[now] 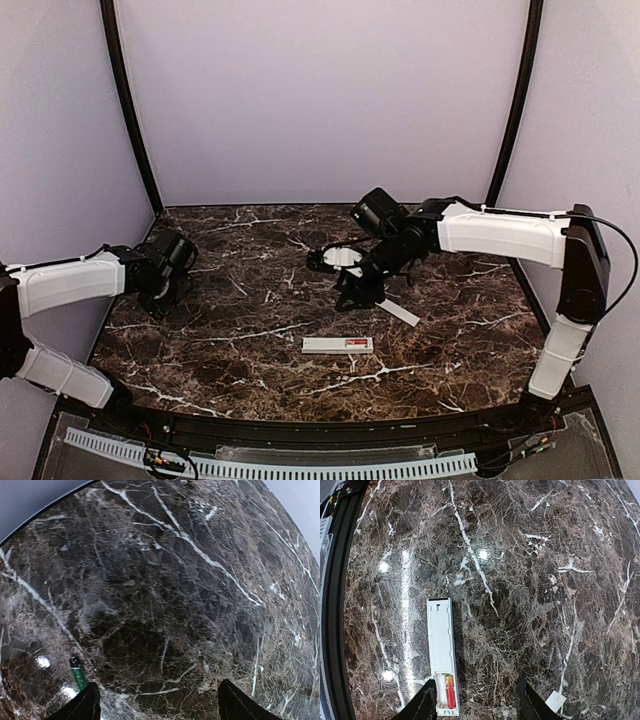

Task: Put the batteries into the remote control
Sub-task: Pick up the battery from the corner of the board.

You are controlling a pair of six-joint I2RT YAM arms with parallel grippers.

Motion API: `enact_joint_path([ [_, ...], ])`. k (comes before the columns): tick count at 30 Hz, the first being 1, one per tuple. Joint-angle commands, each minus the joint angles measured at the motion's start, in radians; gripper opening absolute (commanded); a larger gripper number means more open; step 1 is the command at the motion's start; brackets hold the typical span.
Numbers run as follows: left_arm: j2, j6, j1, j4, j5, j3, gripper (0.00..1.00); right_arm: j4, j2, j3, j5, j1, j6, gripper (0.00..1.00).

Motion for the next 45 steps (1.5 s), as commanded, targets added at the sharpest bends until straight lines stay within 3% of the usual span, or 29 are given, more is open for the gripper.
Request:
enact_joint_path([
  [1, -0.029, -0.237, 0.013, -0.231, -0.07, 0.017, 0.8, 0.01, -0.053, -0.018, 0.004, 0.007, 0.095, 0.51],
  [10, -0.003, -0.283, 0.186, -0.232, 0.045, -0.034, 0.78, 0.037, -0.085, -0.081, -0.011, 0.007, 0.131, 0.51],
  [19, 0.152, -0.261, 0.199, -0.169, 0.177, -0.035, 0.76, 0.04, -0.067, -0.07, -0.034, 0.007, 0.14, 0.51],
  [26, 0.164, -0.265, 0.199, -0.16, 0.208, -0.056, 0.7, 0.036, -0.06, -0.073, -0.026, 0.007, 0.153, 0.51],
  [33, 0.189, -0.262, 0.2, -0.155, 0.218, -0.053, 0.56, 0.006, -0.039, -0.044, -0.006, 0.007, 0.177, 0.51],
  [39, 0.22, -0.254, 0.2, -0.177, 0.219, -0.025, 0.33, 0.001, -0.059, -0.051, 0.014, 0.007, 0.179, 0.51],
  [45, 0.222, -0.251, 0.201, -0.178, 0.22, -0.024, 0.0, 0.001, -0.071, -0.059, 0.032, 0.007, 0.18, 0.51],
])
